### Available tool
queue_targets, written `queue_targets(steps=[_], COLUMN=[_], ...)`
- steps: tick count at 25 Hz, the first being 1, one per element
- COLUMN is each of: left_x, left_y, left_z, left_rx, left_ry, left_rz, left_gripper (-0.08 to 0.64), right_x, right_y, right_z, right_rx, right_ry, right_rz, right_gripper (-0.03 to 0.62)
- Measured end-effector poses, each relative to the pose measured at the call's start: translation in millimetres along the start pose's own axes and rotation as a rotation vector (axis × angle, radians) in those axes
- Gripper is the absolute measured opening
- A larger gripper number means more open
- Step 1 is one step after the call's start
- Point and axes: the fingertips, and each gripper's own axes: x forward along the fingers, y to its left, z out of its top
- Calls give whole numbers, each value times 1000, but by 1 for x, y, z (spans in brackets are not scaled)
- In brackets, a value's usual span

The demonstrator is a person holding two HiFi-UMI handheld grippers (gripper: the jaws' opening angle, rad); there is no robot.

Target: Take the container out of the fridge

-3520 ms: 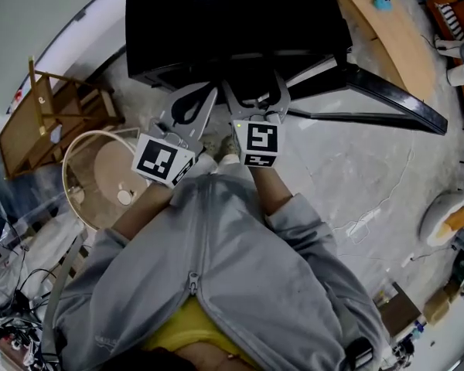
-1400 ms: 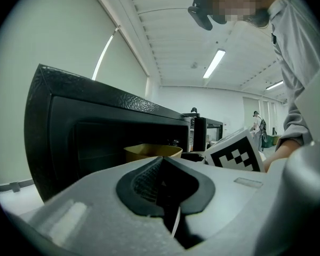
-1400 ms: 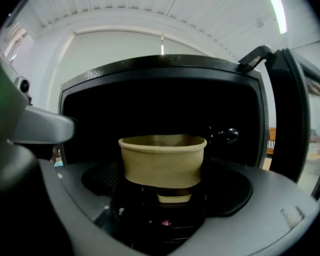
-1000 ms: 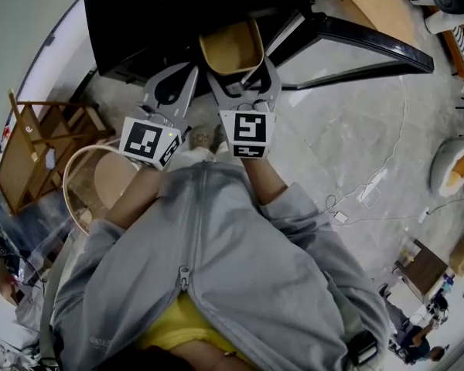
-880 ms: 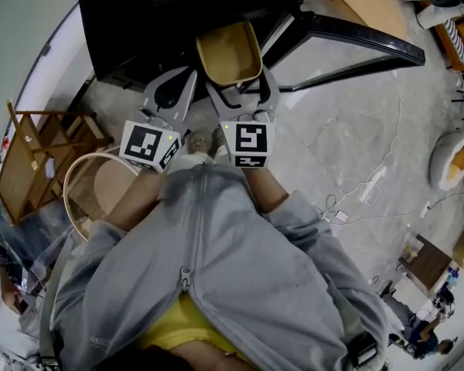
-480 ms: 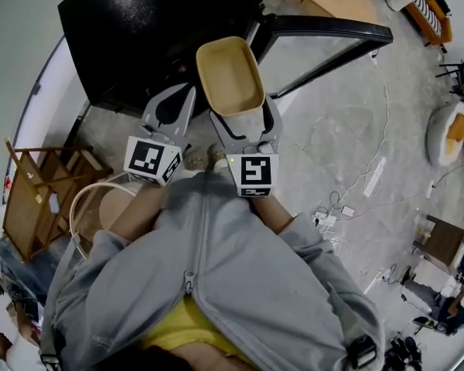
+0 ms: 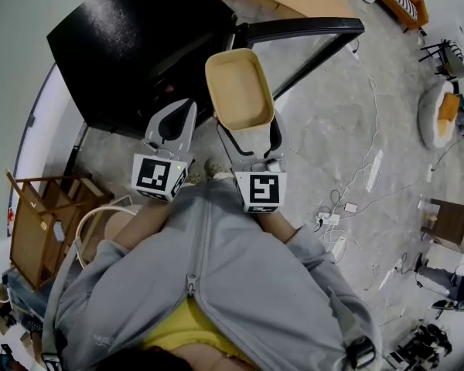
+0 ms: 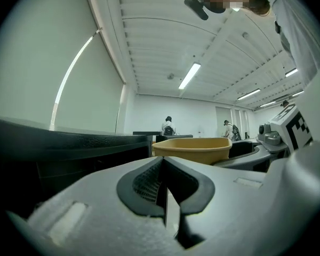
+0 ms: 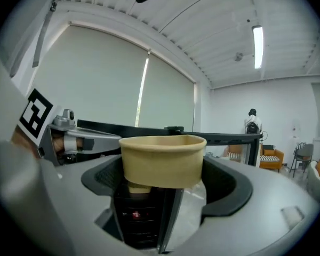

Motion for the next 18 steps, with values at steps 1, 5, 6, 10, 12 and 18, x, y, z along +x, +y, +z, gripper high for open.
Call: queue_targets(steps=[1,5,6,10,12,18], left_x=[1,6,8,17,21,25], left_y=[-2,-7,-9,-17,-22,-27], left_z=[3,18,21,33,39,47], left_rx=[0,9,14,28,37,51], left_ry=[1,-16,-21,-33,-39,-53], left_rz=[-2,-17,-22,-45,-58,-69], left_gripper=[5,5,5,5,5,5], right_x=[-3,-15,-16,-20,-20,-21], right_y=[-5,-30,-36,-54,-61,-74], right_z=[5,17,19,28,33,44], right_rx=[9,21,19,11,12,15], right_ry=[-11,-38,-41,-51,-60,-78], right_rz=[-19,-121,-143,-217,-239,-277], right_gripper=[454,454,454,454,454,454])
